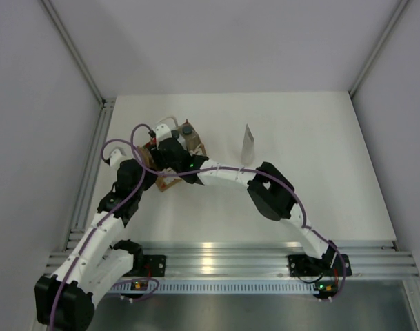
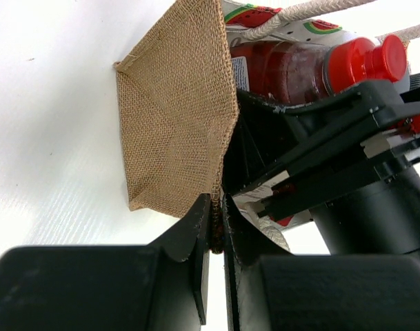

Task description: Take the personal care products out of the canvas bag

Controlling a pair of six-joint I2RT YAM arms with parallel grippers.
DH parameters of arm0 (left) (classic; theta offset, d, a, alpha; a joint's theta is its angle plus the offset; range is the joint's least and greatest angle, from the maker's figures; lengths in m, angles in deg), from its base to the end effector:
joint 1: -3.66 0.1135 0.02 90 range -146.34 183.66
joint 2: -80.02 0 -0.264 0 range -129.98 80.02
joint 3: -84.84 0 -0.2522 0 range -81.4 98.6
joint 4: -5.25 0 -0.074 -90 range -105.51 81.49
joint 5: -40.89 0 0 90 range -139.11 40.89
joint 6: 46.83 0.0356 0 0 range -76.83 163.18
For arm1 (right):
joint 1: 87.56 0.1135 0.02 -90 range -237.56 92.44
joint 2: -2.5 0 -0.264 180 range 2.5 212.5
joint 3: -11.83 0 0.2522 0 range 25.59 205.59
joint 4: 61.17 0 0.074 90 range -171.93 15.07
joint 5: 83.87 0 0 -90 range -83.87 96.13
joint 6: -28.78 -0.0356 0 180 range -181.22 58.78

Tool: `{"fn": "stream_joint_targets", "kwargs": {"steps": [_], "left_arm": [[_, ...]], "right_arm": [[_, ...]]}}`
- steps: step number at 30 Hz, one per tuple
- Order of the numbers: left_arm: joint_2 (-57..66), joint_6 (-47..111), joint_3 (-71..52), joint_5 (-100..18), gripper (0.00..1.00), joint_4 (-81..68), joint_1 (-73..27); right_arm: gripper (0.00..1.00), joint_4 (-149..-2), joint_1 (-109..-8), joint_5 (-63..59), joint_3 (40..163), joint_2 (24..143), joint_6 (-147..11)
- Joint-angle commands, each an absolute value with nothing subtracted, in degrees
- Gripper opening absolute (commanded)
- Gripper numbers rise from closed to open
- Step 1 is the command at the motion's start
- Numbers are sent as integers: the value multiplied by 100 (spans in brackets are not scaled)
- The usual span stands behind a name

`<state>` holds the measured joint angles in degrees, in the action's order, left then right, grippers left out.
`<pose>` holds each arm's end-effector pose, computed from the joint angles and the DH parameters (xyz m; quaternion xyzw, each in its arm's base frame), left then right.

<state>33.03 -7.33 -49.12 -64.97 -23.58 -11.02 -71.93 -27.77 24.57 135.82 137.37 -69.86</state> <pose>0.1824 -0.0377 0.2486 -0.3293 0.7940 -0.1671 0.4829 0.2885 0.4732 0.2133 -0.2713 0.7754 0.2022 0.5331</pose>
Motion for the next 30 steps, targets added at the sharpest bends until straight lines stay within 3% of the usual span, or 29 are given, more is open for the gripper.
{"fn": "stream_joint_targets", "kwargs": {"steps": [1, 30], "left_arm": [[3458, -639, -4747, -6581, 0, -2424, -1093], [3256, -780, -4694, -6669, 0, -2442, -1093]], "right_arm": [[0, -6588, -2815, 2512, 13396, 13232, -6957], [0, -6377, -2587, 2388, 12745, 11799, -6262]]}}
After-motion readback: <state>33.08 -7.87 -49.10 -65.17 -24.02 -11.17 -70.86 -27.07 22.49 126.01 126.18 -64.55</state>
